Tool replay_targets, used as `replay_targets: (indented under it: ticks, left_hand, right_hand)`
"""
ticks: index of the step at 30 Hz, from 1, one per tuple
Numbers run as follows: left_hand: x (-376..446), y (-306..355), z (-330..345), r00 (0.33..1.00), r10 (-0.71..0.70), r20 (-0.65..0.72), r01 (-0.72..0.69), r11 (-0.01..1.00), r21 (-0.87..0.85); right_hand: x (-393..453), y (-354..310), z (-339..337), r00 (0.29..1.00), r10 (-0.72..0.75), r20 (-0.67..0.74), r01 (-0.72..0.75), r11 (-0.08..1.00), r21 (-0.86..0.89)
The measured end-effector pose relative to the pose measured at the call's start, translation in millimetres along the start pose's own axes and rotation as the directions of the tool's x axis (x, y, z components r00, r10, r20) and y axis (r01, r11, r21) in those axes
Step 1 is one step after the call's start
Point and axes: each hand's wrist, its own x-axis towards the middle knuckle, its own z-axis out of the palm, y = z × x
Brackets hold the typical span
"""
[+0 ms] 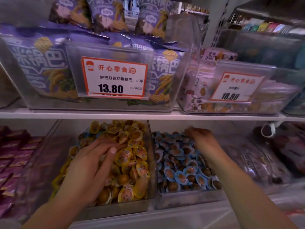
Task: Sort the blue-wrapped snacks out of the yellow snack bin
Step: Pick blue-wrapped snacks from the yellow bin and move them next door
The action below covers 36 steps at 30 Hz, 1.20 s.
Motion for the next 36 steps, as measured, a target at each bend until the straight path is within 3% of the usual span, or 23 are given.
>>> replay_targets:
  ticks: [3,6,9,11,15,17,20,23,26,30,33,36]
  left_hand:
    - [3,-1,-9,1.000,0.014,-0.014,-0.013,0.995,0.101]
    - [5,-4,-29,0.997,0.057,-0.058,-0.041,0.967,0.250]
    - [1,-16,-59,0.990,0.032,-0.136,0.023,0.924,0.382]
    - [-5,-30,-76,0.981,-0.055,-0.187,0.126,0.910,0.395]
    - [-22,-53,-89,0.966,-0.201,-0.160,0.243,0.916,0.320]
    - [-27,-62,-89,0.970,-0.203,-0.136,0.232,0.936,0.263]
    - [-29,-68,-91,0.971,-0.206,-0.120,0.229,0.946,0.227]
    - [-29,-70,-92,0.973,-0.203,-0.113,0.223,0.952,0.209]
    - [-28,-72,-91,0.977,-0.191,-0.094,0.206,0.958,0.199]
    - [-28,-72,-90,0.975,-0.202,-0.091,0.215,0.964,0.158]
    - [-29,-72,-89,0.974,-0.204,-0.093,0.214,0.970,0.118]
    - [-30,-73,-88,0.974,-0.201,-0.103,0.211,0.972,0.100]
  right_hand:
    - [6,1,-4,0.989,-0.111,-0.097,0.117,0.992,0.054]
    - [-17,-13,15,0.951,-0.296,-0.091,0.303,0.951,0.063]
    - [-53,-31,48,0.831,-0.554,0.053,0.557,0.826,-0.087]
    - [-72,-48,78,0.741,-0.640,0.205,0.669,0.730,-0.138]
    - [-76,-77,158,0.589,-0.589,0.553,0.784,0.584,-0.213]
    - [-66,-86,197,0.554,-0.477,0.682,0.801,0.529,-0.281]
    - [-43,-94,240,0.513,-0.311,0.800,0.844,0.353,-0.404]
    - [-24,-96,259,0.493,-0.150,0.857,0.846,0.314,-0.431]
    - [-17,-99,269,0.493,-0.101,0.864,0.829,0.356,-0.431]
    - [-9,-96,287,0.626,0.017,0.780,0.757,0.228,-0.612]
    - [-10,-97,295,0.661,-0.022,0.750,0.724,0.280,-0.630]
    - [-15,-87,297,0.698,-0.151,0.700,0.704,0.319,-0.634]
